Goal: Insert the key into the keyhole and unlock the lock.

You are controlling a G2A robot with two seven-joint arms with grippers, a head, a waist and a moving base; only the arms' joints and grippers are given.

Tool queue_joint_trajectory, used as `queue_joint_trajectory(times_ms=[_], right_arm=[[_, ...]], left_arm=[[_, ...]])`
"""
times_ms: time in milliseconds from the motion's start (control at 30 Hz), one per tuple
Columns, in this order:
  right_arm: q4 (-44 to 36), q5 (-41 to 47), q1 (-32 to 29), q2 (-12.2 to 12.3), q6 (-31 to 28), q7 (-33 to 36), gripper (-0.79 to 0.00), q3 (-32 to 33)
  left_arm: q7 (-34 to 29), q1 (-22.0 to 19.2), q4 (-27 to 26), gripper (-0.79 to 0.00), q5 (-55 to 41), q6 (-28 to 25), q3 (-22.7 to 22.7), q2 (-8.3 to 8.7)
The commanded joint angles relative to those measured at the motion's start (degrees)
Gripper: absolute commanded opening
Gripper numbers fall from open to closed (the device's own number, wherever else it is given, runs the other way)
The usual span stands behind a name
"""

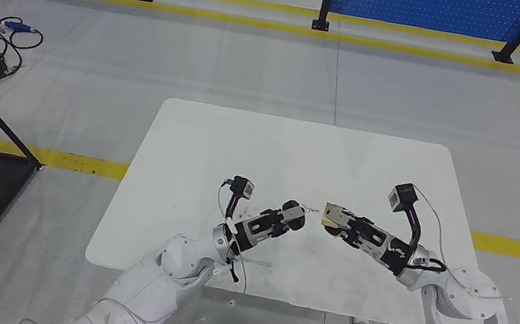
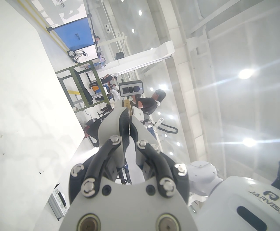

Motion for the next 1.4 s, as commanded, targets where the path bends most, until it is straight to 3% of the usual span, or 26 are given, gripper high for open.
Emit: queue_joint_trajectory(times_ms=[0, 1367], right_arm=[[-0.04, -0.07, -0.04, 0.10, -0.19, 0.11, -0.785, -0.13], [0.01, -0.11, 0.36, 2.08, -1.63, -0.58, -0.785, -2.03]], left_arm=[[0.06, -0.10, 0.06, -0.785, 0.52, 0.03, 0.13, -0.06], [-1.80, -0.77, 1.58, -0.785, -0.70, 0.39, 0.98, -1.03]])
